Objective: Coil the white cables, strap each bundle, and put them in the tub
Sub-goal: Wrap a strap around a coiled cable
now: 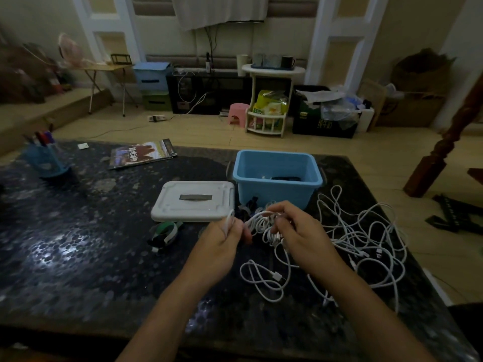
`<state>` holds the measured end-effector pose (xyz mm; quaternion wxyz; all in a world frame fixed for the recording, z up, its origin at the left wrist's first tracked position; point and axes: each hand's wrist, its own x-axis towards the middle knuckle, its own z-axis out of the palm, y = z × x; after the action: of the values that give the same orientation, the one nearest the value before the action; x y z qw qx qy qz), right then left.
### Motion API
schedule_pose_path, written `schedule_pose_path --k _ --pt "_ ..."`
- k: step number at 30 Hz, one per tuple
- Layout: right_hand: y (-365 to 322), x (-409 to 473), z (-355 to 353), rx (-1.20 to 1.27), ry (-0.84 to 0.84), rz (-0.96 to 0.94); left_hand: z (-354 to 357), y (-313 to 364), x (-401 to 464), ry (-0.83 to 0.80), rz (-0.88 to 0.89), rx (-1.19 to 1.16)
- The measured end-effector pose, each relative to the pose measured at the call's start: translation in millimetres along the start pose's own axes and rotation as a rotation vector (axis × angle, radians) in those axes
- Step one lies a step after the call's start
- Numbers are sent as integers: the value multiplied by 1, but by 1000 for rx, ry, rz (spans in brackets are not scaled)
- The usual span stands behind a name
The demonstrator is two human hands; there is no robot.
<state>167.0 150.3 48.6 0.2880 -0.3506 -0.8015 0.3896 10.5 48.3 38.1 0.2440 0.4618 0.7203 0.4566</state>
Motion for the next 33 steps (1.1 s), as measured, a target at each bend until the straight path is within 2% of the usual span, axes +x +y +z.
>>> schedule_pose_path --k 4,9,11,15,20,22,25,27,31,33 --pt "-1 0 5 33 -22 12 4 9 -2 -44 -31 -200" --pt "2 2 -1 26 -38 132 0 5 3 93 -81 -248" --pt "3 2 -2 -4 -68 109 -1 10 1 108 -100 -291" --pt "-10 -2 3 170 -112 -8 4 24 -7 48 -162 -302" --pt "-26 -15 24 58 -186 -136 9 29 -9 -2 -194 -444" --pt "-28 -17 27 -5 -221 -169 10 28 -8 63 -209 -395" --pt "-24 -15 15 -251 -286 -169 5 25 -3 206 -198 -309" --pt "-19 -15 10 -268 -348 -148 -1 24 -1 284 -163 -313" --pt "-21 -23 29 -313 -462 -225 1 23 -2 307 -98 -373" --pt "-21 -26 42 -384 -428 -265 5 26 -3 308 -72 -456"
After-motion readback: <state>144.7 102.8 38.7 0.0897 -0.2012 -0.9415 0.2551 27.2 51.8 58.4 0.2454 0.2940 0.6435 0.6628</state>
